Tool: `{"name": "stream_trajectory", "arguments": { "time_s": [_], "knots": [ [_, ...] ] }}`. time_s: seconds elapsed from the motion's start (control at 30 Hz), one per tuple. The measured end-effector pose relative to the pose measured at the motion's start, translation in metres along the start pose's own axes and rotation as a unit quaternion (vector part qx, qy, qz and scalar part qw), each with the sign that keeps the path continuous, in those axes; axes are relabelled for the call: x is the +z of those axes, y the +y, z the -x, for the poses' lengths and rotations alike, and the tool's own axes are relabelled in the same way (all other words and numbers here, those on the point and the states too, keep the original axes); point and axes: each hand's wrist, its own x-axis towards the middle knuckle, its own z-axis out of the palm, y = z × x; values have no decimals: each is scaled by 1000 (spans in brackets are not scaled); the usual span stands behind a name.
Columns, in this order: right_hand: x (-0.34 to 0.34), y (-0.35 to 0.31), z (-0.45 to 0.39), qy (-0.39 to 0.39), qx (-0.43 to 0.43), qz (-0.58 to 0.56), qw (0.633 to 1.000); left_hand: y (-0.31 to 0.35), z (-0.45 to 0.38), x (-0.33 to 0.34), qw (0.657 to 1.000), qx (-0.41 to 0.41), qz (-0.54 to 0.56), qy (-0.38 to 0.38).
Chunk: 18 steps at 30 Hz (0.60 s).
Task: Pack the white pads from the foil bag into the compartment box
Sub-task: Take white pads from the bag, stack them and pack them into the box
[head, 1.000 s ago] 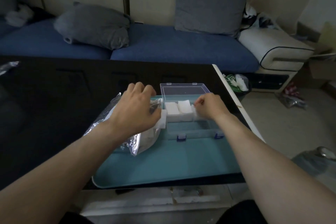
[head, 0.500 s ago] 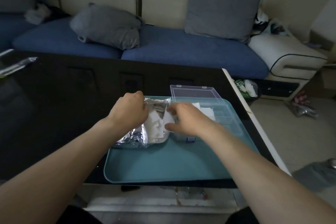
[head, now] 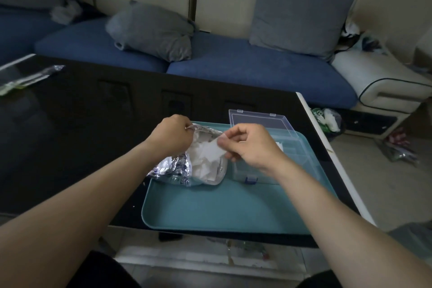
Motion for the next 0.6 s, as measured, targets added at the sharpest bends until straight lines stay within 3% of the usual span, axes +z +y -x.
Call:
{"name": "stream_trajectory", "arguments": {
  "time_s": [0.1,0.2,0.3,0.6],
  "knots": [
    [16,8,-1,-12,49,-79,996,2,3,-2,999,-8,48,-18],
    [31,15,-6,6,60,69,996,4,7,1,993,-18,112,-32],
    [39,10,-3,41,3,223,974,5,9,2,987,-27,153,-33],
    [51,10,-3,-2,-110,216,970,6,10,-3,960,-64,266,-56]
  ]
}}
